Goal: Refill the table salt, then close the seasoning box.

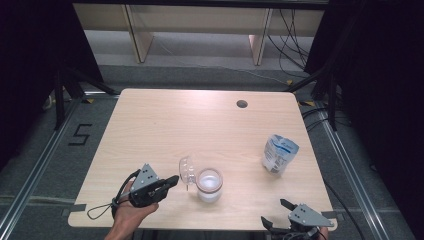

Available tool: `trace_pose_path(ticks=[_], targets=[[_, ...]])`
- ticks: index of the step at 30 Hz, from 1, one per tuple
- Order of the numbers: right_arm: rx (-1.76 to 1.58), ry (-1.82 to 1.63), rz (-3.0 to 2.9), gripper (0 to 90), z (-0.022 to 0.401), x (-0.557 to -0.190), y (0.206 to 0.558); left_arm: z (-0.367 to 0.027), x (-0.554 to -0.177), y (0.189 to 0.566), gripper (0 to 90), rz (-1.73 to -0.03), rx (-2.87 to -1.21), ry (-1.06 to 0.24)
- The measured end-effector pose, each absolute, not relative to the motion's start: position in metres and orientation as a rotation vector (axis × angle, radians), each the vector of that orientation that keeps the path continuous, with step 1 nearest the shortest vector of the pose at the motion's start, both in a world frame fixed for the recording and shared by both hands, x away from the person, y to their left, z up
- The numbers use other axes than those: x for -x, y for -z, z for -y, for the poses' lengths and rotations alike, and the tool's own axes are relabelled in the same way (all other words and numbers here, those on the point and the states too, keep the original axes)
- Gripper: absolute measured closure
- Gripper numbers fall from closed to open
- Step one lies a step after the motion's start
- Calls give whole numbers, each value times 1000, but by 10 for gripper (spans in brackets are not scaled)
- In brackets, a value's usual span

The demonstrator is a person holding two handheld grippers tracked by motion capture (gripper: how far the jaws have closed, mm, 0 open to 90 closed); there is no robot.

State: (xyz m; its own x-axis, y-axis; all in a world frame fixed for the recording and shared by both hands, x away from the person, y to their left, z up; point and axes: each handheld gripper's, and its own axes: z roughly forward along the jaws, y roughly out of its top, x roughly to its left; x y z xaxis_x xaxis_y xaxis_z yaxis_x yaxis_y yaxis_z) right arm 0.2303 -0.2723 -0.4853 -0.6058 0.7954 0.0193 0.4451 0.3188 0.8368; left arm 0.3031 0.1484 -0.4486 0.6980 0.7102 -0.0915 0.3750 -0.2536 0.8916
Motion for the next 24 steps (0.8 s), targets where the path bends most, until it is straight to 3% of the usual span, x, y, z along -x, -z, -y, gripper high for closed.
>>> trace_pose_path(ticks=[24], targets=[[-1089,-1211,-2196,163,271,-229,486,-138,-303,444,895,-816,-1804,-414]])
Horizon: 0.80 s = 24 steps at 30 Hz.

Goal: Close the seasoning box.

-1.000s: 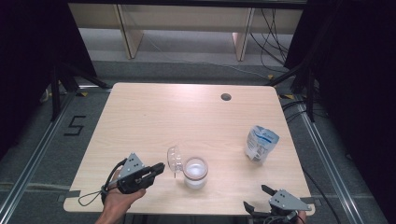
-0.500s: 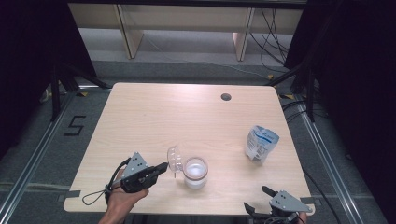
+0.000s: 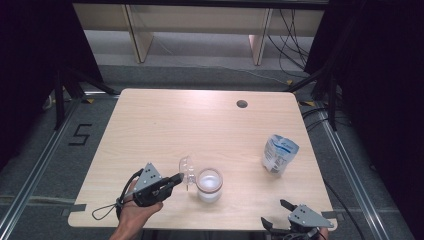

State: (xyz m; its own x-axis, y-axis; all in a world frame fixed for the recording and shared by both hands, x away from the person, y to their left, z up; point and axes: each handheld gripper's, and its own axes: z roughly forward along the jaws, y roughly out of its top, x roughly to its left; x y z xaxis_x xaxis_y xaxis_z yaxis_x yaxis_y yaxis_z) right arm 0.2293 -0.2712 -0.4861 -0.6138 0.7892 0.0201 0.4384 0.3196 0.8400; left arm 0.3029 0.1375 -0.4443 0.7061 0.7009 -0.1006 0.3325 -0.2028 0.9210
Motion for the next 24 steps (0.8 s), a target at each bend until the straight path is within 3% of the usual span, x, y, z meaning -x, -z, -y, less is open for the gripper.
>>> trace_pose_path(ticks=[24], targets=[[-1092,-1202,-2202,165,270,-229,486,-123,-305,443,894,-785,-1821,-404]])
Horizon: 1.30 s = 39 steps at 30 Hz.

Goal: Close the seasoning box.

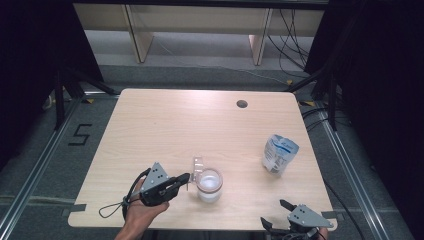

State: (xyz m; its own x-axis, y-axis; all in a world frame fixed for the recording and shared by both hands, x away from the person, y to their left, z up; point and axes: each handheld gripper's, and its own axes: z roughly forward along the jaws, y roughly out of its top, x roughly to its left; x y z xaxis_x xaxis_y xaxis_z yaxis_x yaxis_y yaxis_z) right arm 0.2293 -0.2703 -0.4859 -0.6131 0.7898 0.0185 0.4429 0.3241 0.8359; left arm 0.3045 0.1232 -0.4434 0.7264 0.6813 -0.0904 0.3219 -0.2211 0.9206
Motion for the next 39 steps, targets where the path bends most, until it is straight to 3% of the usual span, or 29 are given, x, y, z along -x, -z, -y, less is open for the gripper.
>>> trace_pose_path(ticks=[11,17,31,39], targets=[[-1089,-1209,-2197,165,271,-229,486,-124,-304,443,862,-784,-1788,-346],[-1112,-1218,-2189,164,271,-228,485,-127,-300,445,721,-777,-1741,-232],[-1077,-1250,-2189,162,272,-231,485,-134,-286,449,379,-782,-1760,-205],[-1091,-1278,-2183,158,272,-230,485,-137,-275,457,303,-809,-1794,-214]])
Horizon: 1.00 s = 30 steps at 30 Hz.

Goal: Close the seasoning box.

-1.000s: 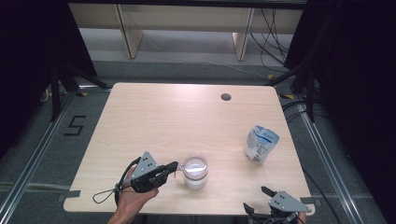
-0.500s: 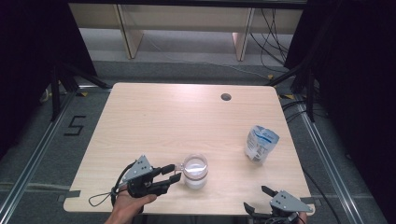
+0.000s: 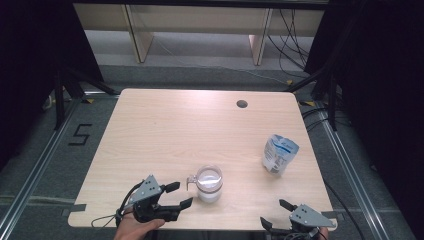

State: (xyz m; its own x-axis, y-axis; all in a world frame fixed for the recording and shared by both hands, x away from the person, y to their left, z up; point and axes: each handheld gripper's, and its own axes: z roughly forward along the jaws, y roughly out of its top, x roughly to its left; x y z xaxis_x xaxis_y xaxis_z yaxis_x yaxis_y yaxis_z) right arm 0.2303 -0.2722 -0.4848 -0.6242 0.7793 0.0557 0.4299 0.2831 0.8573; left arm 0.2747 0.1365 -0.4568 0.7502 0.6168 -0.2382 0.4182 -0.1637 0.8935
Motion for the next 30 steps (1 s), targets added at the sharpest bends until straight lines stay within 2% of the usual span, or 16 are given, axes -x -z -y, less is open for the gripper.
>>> trace_pose_path(ticks=[14,30], targets=[[-1160,-1280,-2185,158,273,-221,486,-135,-256,475,269,-757,-1879,-227],[-1128,-1266,-2253,158,271,-215,491,-135,-238,493,244,-781,-1959,-229]])
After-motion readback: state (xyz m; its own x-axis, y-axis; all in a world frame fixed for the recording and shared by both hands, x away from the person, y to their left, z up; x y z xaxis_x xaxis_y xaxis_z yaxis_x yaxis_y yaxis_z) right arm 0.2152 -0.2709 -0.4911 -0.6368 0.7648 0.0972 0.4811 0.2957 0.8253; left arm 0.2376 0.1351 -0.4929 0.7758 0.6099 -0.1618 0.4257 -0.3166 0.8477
